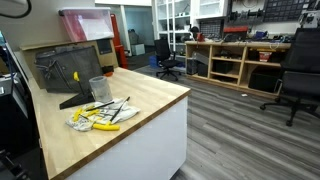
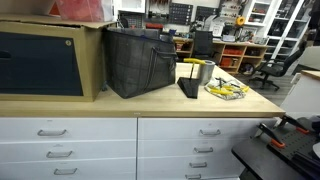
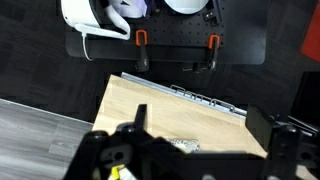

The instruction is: Remove the yellow object from the black platform and put it on the table

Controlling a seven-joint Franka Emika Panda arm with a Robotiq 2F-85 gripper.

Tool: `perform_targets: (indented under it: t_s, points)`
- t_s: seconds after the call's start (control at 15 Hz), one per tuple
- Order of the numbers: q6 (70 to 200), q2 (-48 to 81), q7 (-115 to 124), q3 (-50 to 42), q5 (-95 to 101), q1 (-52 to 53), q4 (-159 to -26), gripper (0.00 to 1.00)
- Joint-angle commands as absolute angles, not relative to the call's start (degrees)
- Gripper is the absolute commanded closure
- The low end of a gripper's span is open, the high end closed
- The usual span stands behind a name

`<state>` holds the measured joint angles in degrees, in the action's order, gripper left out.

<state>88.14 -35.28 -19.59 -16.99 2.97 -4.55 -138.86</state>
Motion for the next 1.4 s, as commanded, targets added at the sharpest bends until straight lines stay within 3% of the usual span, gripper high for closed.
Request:
perform_targets:
  t_s: [0.0, 0.73, 1.33]
  points:
    - [88.6, -35.1, -20.8, -15.8, 2.8, -5.0, -138.7, 0.0]
    - [91.2, -20.0, -12.4, 0.0, 9.1, 1.2, -122.2, 0.0]
    - [96.1, 2.9, -19.8, 3.8, 24.6, 3.7, -97.8, 0.0]
